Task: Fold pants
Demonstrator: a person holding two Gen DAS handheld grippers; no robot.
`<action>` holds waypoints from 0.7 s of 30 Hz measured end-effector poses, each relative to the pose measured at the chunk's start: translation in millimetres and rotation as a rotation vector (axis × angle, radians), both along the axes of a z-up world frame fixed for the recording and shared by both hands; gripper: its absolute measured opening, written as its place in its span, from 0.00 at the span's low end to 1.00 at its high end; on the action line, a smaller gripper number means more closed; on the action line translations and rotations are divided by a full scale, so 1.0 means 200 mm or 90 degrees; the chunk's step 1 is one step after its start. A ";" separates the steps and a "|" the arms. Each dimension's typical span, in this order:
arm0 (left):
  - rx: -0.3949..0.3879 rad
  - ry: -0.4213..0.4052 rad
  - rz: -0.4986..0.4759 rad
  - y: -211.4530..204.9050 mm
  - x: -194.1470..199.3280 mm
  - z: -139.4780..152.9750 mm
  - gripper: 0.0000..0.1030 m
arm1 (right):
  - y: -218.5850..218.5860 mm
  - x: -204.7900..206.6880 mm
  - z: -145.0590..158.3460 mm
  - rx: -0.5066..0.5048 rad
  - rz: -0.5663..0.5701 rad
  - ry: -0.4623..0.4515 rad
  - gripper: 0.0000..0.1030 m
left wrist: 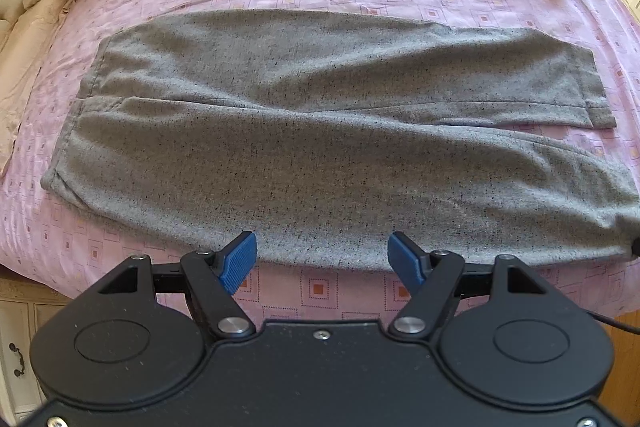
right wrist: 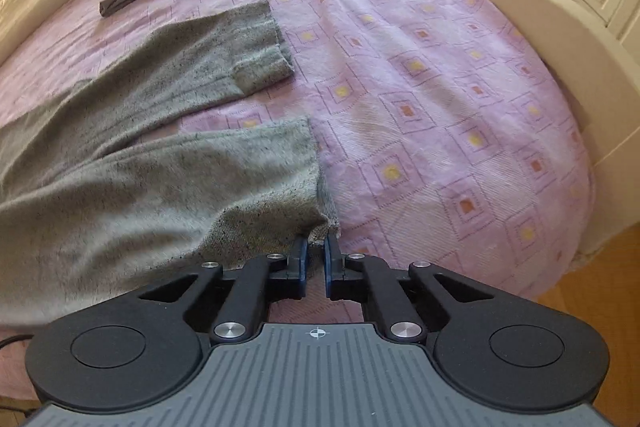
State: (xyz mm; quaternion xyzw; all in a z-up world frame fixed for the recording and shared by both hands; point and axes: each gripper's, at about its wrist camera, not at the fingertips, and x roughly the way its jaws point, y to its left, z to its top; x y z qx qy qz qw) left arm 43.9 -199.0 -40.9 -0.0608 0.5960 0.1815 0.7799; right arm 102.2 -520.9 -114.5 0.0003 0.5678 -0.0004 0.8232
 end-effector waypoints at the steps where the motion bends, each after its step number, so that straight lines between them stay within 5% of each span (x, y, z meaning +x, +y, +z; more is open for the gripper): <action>1: -0.002 0.003 -0.001 0.00 0.00 -0.01 0.72 | -0.02 -0.01 -0.04 -0.007 -0.017 0.025 0.07; 5: -0.002 0.011 -0.002 0.03 -0.01 -0.02 0.72 | -0.04 -0.02 -0.13 -0.017 -0.056 0.057 0.07; 9: 0.012 0.008 -0.007 0.07 -0.03 -0.02 0.72 | -0.05 0.00 -0.07 0.016 -0.063 0.031 0.18; 15: 0.033 0.009 -0.008 0.22 -0.03 -0.07 0.72 | -0.06 0.04 0.09 0.002 -0.074 -0.042 0.20; 21: 0.027 0.017 -0.026 0.39 0.03 -0.19 0.72 | 0.16 0.11 0.18 0.014 -0.030 -0.069 0.20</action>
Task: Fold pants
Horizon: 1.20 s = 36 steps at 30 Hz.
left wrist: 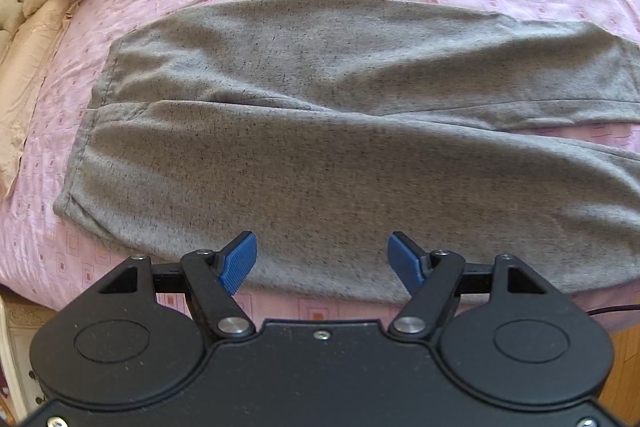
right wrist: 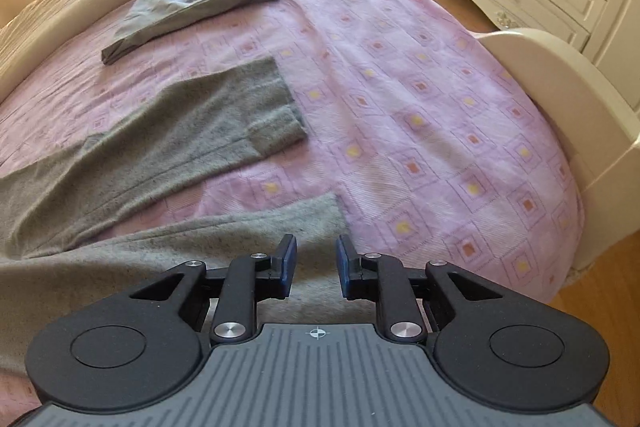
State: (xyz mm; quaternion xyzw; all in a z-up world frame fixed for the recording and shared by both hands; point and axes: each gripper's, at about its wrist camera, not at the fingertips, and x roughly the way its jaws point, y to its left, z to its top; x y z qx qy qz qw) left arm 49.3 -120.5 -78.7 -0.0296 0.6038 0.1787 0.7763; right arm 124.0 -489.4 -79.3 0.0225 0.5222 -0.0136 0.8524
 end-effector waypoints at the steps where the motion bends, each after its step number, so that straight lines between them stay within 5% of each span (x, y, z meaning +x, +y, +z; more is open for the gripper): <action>1: -0.001 0.003 -0.007 0.03 0.01 -0.02 0.72 | 0.05 0.00 0.01 0.002 0.004 -0.001 0.20; 9: -0.017 -0.003 -0.037 0.29 0.15 -0.06 0.72 | 0.49 0.07 0.01 0.022 0.076 0.012 0.20; 21: -0.002 -0.054 -0.089 0.70 0.56 -0.04 0.72 | 0.78 0.47 -0.02 -0.003 0.053 -0.009 0.23; 32: 0.019 -0.072 -0.037 0.81 0.86 -0.04 0.72 | 0.74 1.05 -0.15 0.023 -0.143 -0.001 0.30; 36: 0.008 -0.057 -0.018 0.78 0.90 -0.06 0.72 | 0.78 1.20 -0.30 -0.062 -0.173 0.051 0.30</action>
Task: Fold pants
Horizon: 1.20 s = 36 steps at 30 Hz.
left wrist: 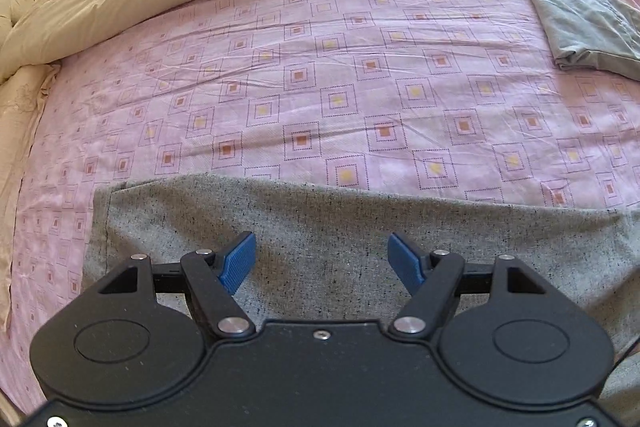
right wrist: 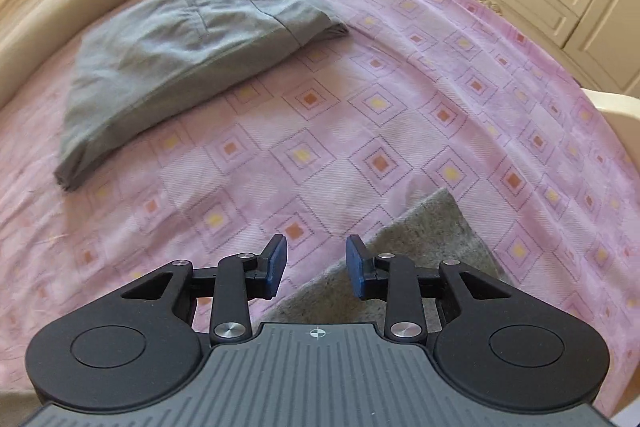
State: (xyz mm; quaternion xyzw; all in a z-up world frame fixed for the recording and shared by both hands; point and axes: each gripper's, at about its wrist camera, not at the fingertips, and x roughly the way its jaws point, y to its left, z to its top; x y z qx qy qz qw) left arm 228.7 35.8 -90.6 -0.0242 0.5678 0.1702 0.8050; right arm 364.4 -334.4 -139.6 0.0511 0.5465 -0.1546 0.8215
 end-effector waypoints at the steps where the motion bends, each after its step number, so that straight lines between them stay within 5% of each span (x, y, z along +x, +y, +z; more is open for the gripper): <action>1: -0.002 0.005 0.004 -0.01 0.01 -0.01 0.72 | 0.00 0.01 -0.03 -0.012 -0.008 0.016 0.30; 4: -0.017 0.010 0.013 -0.03 0.05 -0.02 0.72 | -0.05 -0.03 -0.12 0.017 -0.030 0.084 0.30; 8: -0.053 0.020 0.013 -0.06 0.14 -0.05 0.72 | -0.13 -0.21 -0.11 0.080 -0.039 0.079 0.07; 14: -0.117 0.039 0.022 -0.07 0.32 -0.12 0.72 | -0.19 -0.46 -0.03 0.129 -0.027 0.048 0.06; 21: -0.164 0.082 0.057 -0.06 0.49 -0.22 0.72 | -0.22 -0.50 0.01 0.154 -0.034 0.040 0.06; 31: -0.140 0.171 0.105 -0.08 0.44 -0.36 0.72 | -0.26 -0.57 0.01 0.170 -0.055 0.042 0.06; 36: -0.202 0.213 0.154 -0.05 0.39 -0.45 0.70 | -0.25 -0.56 0.05 0.171 -0.049 0.033 0.06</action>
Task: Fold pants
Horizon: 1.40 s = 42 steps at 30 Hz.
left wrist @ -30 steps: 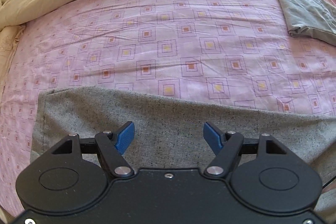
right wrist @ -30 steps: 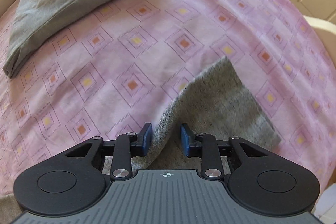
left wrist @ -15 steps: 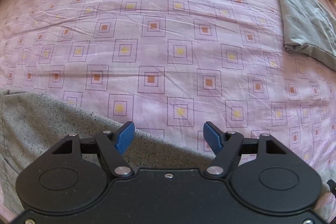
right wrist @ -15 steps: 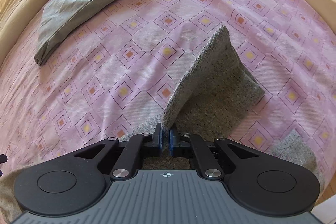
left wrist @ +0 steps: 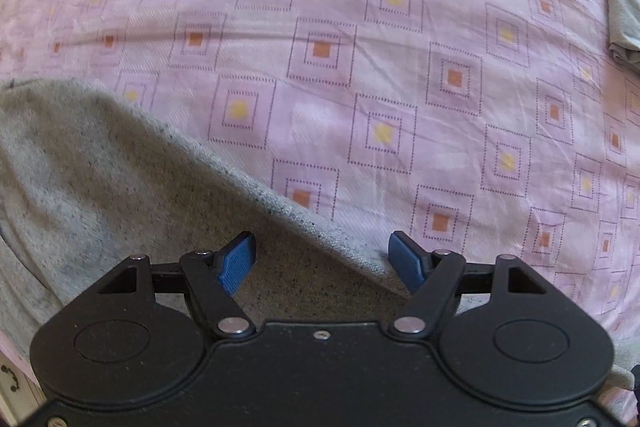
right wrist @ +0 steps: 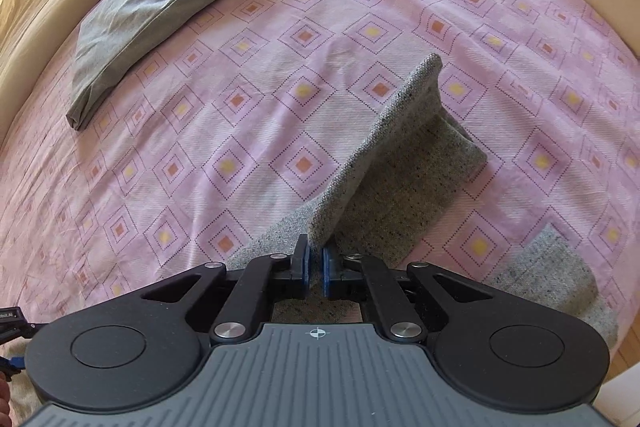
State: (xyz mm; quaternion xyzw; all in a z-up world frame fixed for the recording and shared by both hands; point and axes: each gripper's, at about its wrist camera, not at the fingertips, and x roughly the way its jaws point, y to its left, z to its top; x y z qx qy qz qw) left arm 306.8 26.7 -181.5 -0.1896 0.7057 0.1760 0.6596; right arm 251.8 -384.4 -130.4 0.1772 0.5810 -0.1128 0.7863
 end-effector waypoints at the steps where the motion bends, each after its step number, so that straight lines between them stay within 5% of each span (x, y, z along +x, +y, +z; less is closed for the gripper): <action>1: -0.023 0.006 0.012 0.01 -0.01 -0.02 0.68 | 0.00 0.00 0.01 0.002 0.001 -0.004 0.06; 4: -0.028 -0.019 0.049 0.05 -0.04 0.01 0.42 | 0.00 0.02 0.05 0.014 0.000 -0.019 0.06; 5: -0.038 -0.036 0.054 0.06 -0.04 0.04 0.15 | 0.00 0.03 0.07 0.019 -0.001 -0.025 0.06; 8: -0.029 -0.135 0.045 0.08 -0.08 0.20 0.10 | 0.00 0.07 0.16 0.045 0.008 -0.072 0.06; 13: 0.054 -0.294 -0.036 0.08 -0.20 0.61 0.09 | 0.01 0.04 0.42 0.112 0.048 -0.222 0.06; 18: 0.046 -0.369 -0.060 0.09 -0.48 0.81 0.09 | 0.01 -0.17 0.56 0.095 0.070 -0.270 0.06; 24: 0.037 -0.352 -0.113 -0.03 -0.87 0.74 0.09 | -0.04 -0.52 0.42 0.044 0.030 -0.194 0.06; 31: 0.037 -0.229 -0.208 -0.17 -1.08 0.40 0.09 | -0.08 -0.75 0.07 0.024 -0.028 -0.084 0.06; 37: 0.030 -0.230 -0.226 -0.17 -1.08 0.34 0.09 | -0.12 -0.85 0.05 0.067 -0.097 -0.103 0.12; 39: 0.029 -0.241 -0.225 -0.16 -1.09 0.35 0.09 | -0.16 -0.88 0.07 0.073 -0.131 -0.125 0.23; 42: 0.032 -0.248 -0.223 -0.15 -1.08 0.36 0.09 | -0.26 -0.92 0.08 0.052 -0.190 -0.157 0.26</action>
